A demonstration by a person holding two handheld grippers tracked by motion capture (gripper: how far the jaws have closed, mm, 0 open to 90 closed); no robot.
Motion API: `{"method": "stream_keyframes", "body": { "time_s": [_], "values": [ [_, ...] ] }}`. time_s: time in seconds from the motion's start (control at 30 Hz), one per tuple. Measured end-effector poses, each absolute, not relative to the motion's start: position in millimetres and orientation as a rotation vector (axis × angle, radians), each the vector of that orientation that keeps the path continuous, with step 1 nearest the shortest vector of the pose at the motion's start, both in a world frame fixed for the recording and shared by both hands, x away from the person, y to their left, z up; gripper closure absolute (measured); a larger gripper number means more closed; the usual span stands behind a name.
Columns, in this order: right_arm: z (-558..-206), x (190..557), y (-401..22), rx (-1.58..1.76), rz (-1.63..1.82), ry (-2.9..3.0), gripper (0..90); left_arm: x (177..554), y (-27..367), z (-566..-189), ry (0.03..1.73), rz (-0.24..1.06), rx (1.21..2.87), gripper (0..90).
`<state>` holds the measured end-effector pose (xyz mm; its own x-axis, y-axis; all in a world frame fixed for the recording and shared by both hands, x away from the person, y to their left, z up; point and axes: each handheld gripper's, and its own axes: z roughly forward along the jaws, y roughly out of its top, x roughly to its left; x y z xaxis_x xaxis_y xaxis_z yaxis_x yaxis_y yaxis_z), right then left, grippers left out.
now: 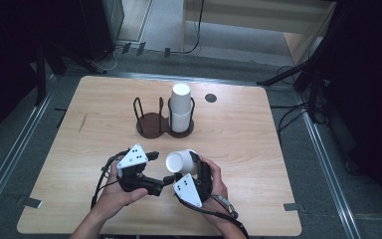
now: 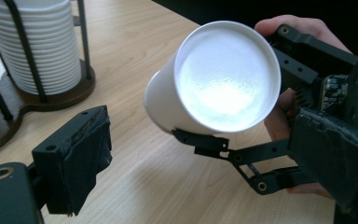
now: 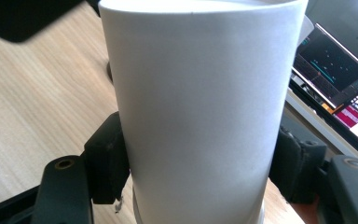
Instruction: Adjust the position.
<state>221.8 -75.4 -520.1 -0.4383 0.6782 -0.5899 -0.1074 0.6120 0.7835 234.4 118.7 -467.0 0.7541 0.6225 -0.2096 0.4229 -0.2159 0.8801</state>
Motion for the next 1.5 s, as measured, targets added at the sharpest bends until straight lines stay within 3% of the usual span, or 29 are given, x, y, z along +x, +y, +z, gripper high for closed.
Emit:
{"method": "stream_keyframes", "body": {
  "time_s": [0.1,0.53,0.73,0.83,1.2,1.5],
  "values": [
    [-520.2,218.3,-75.3,0.428,0.973,1.82,31.0,233.2,115.6,-466.5,0.8,0.245,1.855,12.3],
    [-520.0,213.0,-75.0,0.403,1.003,1.859,30.6,228.5,102.2,-468.1,0.774,0.352,1.942,15.9],
    [-520.9,211.6,-75.7,0.405,1.011,1.895,30.5,223.4,93.9,-470.4,0.73,0.408,1.991,27.4],
    [-521.3,211.1,-75.9,0.399,1.014,1.911,30.4,223.7,91.4,-472.2,0.715,0.418,2.004,29.0],
    [-527.0,213.4,-76.8,0.368,1.011,1.939,29.1,229.9,93.3,-477.0,0.723,0.369,1.996,30.1],
    [-526.7,215.3,-78.6,0.365,0.99,1.947,18.2,237.0,98.7,-477.6,0.742,0.334,1.977,33.7]
  ]
}}
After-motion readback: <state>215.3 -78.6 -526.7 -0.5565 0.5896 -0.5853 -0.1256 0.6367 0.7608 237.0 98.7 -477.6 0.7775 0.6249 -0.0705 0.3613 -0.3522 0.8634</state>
